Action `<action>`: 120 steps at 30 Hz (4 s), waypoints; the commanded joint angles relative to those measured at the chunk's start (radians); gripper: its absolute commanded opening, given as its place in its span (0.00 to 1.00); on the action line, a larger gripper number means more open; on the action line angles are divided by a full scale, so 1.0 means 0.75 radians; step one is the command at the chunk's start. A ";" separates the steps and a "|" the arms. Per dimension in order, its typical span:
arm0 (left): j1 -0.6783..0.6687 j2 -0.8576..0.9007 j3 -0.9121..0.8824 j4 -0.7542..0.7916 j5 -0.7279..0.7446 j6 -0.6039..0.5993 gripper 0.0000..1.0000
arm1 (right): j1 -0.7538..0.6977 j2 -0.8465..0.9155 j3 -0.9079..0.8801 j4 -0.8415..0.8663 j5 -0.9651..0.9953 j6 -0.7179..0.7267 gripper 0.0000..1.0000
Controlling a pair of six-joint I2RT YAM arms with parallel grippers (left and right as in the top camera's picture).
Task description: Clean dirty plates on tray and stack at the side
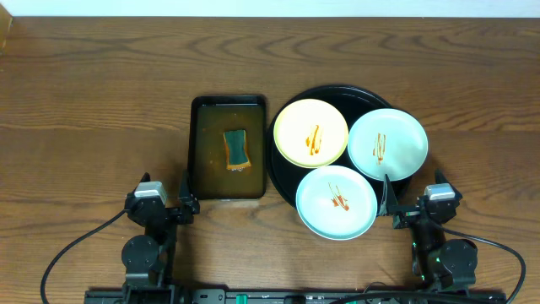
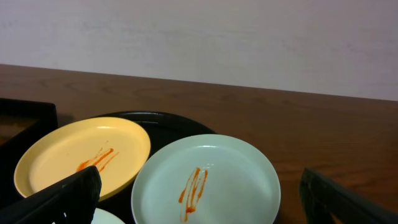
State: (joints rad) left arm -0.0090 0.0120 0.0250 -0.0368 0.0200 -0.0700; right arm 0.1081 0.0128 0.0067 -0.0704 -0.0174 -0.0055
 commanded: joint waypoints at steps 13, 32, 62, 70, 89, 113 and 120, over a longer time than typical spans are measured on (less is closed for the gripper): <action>0.006 -0.008 -0.028 -0.044 -0.008 0.023 0.81 | 0.015 0.001 -0.002 -0.006 0.008 -0.014 0.99; 0.006 -0.008 -0.028 -0.044 -0.008 0.023 0.81 | 0.015 0.001 -0.002 -0.006 0.008 -0.014 0.99; 0.006 0.095 0.116 -0.208 0.003 -0.028 0.81 | 0.015 0.130 0.132 -0.139 0.058 0.161 0.99; 0.005 0.635 0.578 -0.473 0.122 -0.028 0.81 | 0.015 0.714 0.606 -0.516 0.042 0.237 0.99; 0.005 1.199 0.996 -0.800 0.309 -0.027 0.81 | 0.015 1.349 0.924 -0.853 -0.235 0.307 0.92; -0.337 2.006 1.103 -0.350 0.251 -0.026 0.79 | 0.015 1.886 0.857 -0.697 -0.358 0.376 0.25; -0.365 2.137 1.103 -0.303 0.251 -0.026 0.76 | 0.015 1.886 0.857 -0.694 -0.358 0.376 0.12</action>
State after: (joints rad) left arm -0.2794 1.5955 0.8276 -0.2745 0.2222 -0.0818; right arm 0.1081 1.4223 0.6571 -0.5930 -0.2749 0.2779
